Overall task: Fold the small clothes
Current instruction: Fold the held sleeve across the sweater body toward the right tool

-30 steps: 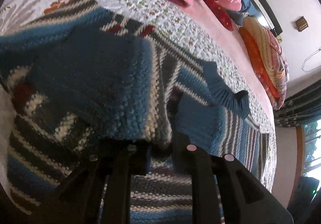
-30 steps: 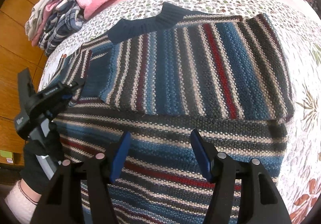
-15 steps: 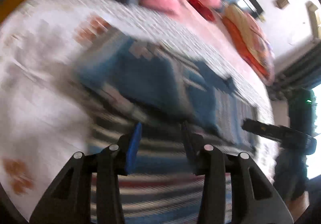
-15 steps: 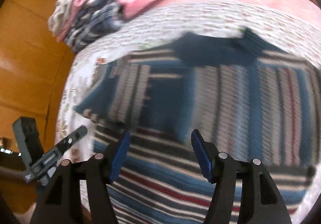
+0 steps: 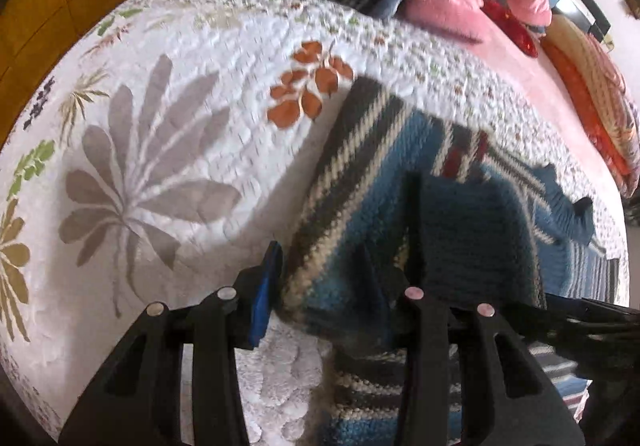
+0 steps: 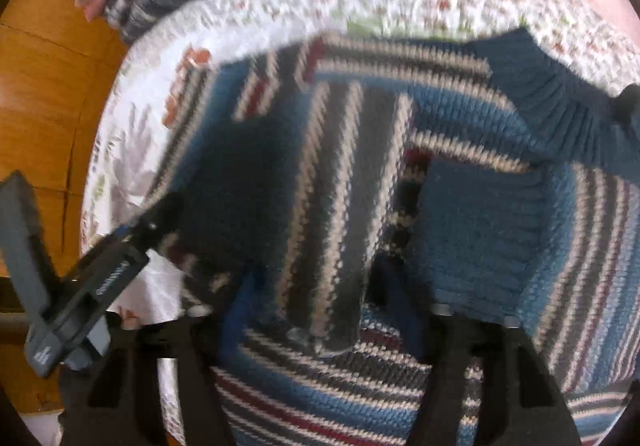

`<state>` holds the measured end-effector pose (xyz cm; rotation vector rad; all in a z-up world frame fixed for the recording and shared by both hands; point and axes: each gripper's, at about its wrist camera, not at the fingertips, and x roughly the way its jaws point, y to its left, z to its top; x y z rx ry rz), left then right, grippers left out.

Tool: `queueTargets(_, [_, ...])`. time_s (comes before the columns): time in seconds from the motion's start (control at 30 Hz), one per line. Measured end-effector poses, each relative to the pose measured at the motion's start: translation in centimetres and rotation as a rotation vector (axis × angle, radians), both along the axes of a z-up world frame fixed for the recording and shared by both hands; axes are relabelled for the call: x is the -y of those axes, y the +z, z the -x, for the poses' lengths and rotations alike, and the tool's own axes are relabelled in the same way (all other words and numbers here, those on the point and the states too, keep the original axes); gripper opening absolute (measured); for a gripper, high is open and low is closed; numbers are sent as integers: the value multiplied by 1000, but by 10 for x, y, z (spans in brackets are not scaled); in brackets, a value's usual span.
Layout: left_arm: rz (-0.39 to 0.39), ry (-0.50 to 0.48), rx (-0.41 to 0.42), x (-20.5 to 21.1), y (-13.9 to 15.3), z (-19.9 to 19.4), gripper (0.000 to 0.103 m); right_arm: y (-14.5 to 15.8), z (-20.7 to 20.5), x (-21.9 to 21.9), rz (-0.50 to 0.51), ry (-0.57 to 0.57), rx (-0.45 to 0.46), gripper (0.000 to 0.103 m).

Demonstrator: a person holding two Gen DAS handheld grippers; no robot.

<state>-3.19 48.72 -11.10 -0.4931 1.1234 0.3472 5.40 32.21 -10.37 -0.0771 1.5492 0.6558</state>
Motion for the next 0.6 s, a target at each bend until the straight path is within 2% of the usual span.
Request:
queueTargets(0.07, [4, -14, 11, -1, -1, 2, 40, -5, 0, 3, -14, -8, -4, 40])
queueTargets(0.1, [6, -15, 11, -1, -1, 2, 40, -5, -1, 5, -26, -6, -6, 29])
queueTargets(0.13, [8, -16, 9, -2, -2, 1, 40, -2, -2, 6, -37, -4, -1, 23])
queueTargets(0.23, [16, -11, 21, 0, 5, 3, 39, 18, -2, 17, -84, -1, 40, 20])
queueTargets(0.43, [0, -37, 121, 12, 38, 11, 40, 76, -7, 59, -182, -54, 139, 20])
queueTargets(0.6, [-1, -124, 138, 40, 44, 4, 40, 91, -13, 110, -160, -105, 179, 20])
